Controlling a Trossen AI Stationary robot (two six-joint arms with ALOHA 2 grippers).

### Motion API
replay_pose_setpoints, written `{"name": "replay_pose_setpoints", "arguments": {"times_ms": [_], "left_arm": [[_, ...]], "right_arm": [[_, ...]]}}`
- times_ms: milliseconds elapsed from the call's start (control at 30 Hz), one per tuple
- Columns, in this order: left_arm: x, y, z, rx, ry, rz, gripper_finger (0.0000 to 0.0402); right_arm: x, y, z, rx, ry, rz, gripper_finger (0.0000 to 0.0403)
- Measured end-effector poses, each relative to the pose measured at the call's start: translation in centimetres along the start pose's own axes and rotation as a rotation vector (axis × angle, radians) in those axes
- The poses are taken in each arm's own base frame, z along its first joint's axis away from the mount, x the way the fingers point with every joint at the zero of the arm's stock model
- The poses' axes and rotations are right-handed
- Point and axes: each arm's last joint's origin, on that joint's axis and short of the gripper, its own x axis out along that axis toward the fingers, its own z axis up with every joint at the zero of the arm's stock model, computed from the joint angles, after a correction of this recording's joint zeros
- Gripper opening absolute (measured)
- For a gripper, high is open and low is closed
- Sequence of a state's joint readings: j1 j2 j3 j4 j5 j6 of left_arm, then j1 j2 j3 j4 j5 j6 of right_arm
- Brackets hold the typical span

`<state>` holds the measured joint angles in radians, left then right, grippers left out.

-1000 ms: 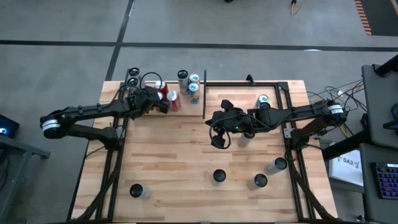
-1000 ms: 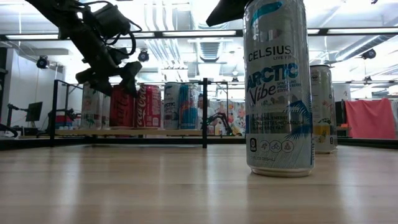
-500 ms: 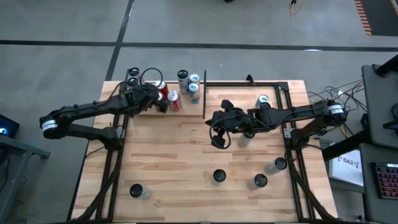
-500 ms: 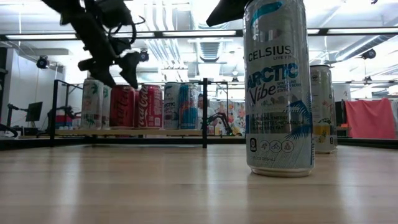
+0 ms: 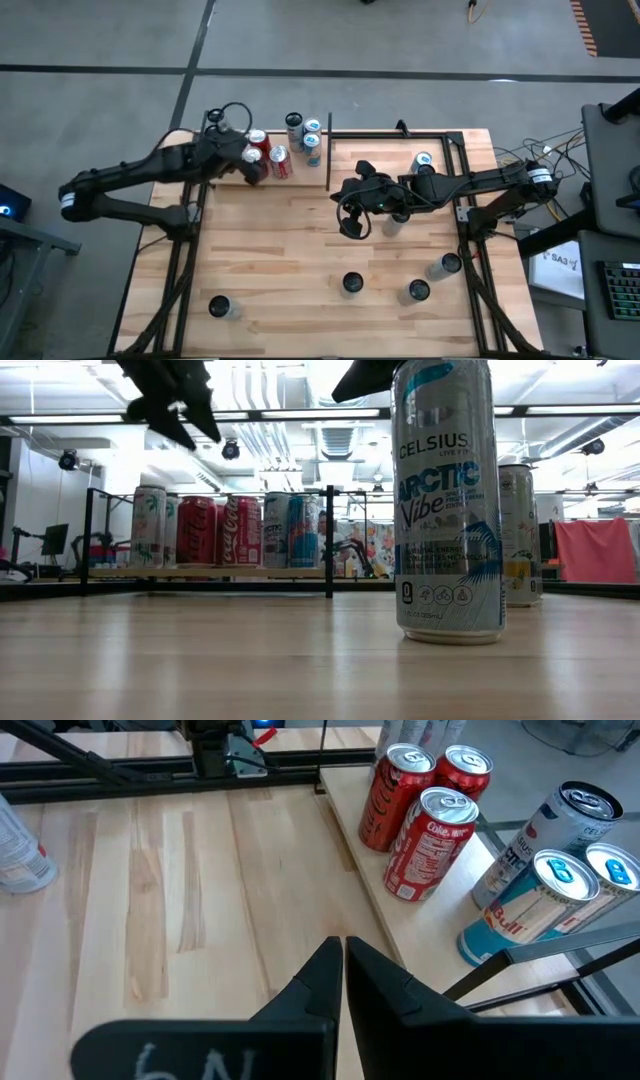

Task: Place canned beverage on shelf
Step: Put the red and black soda can on the shelf aligned with the other red and black soda can

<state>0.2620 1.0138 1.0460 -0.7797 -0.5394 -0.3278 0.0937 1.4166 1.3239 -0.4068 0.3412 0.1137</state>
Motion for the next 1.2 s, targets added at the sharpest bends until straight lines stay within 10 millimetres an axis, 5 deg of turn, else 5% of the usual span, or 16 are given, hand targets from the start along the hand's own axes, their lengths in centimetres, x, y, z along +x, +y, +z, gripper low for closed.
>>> {"name": "replay_pose_setpoints", "arguments": {"times_ms": [300, 633, 867, 1200], "left_arm": [[-3.4, -0.9, -3.8, 0.196, 0.044, -0.184, 0.0378], [-0.9, -1.6, -8.7, 0.25, 0.21, -0.154, 0.0346], [-0.4, -1.5, -9.1, 0.253, 0.215, -0.143, 0.0245], [0.2, -0.5, -7.5, 0.108, 0.149, 0.039, 0.0046]], "right_arm": [[0.0, 0.0, 0.0, -0.021, 0.001, 0.0, 0.0009], [0.2, 0.0, -0.5, -0.034, 0.015, -0.002, 0.0009], [0.3, 0.0, -0.5, -0.058, 0.016, -0.001, 0.0009], [0.3, 0.1, -0.1, -0.092, -0.024, 0.001, 0.0009]]}}
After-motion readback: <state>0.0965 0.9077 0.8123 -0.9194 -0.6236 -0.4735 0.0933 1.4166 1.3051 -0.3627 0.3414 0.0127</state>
